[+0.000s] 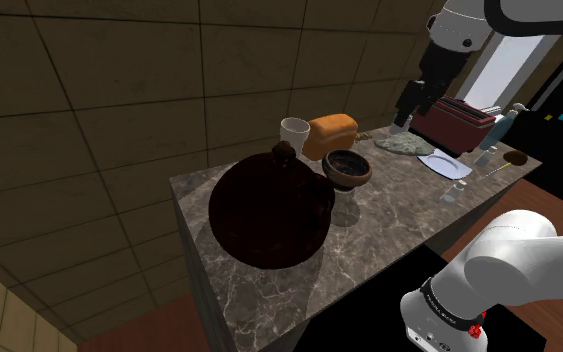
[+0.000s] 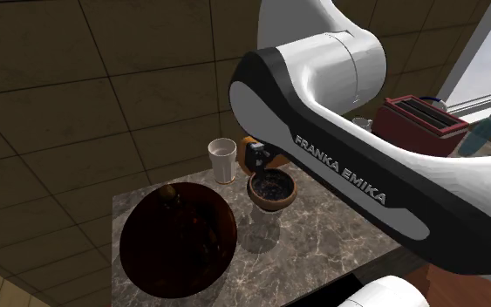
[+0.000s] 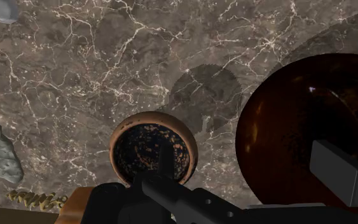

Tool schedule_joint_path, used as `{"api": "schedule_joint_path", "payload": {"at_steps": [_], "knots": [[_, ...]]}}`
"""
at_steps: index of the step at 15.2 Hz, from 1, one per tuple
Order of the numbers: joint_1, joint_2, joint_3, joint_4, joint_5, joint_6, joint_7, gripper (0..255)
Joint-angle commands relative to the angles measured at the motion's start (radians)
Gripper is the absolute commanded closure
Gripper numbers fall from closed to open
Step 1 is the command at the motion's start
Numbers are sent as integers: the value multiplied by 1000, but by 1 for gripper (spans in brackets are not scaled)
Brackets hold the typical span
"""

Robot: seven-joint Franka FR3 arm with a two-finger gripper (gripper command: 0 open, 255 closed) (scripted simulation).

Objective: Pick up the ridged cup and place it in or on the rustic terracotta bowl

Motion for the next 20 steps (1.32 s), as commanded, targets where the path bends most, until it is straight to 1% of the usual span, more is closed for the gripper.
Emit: {"api": "schedule_joint_path", "payload": {"at_steps": [1,5,10,15,20], "knots": [[0,0,0,0,0,0,0,0],[0,125,5,10,-4,112,3,0],[-1,296,13,53,-13,236,8,0],[-2,477,23,129,-26,336,14,0],[-2,665,32,238,-45,409,23,0]]}}
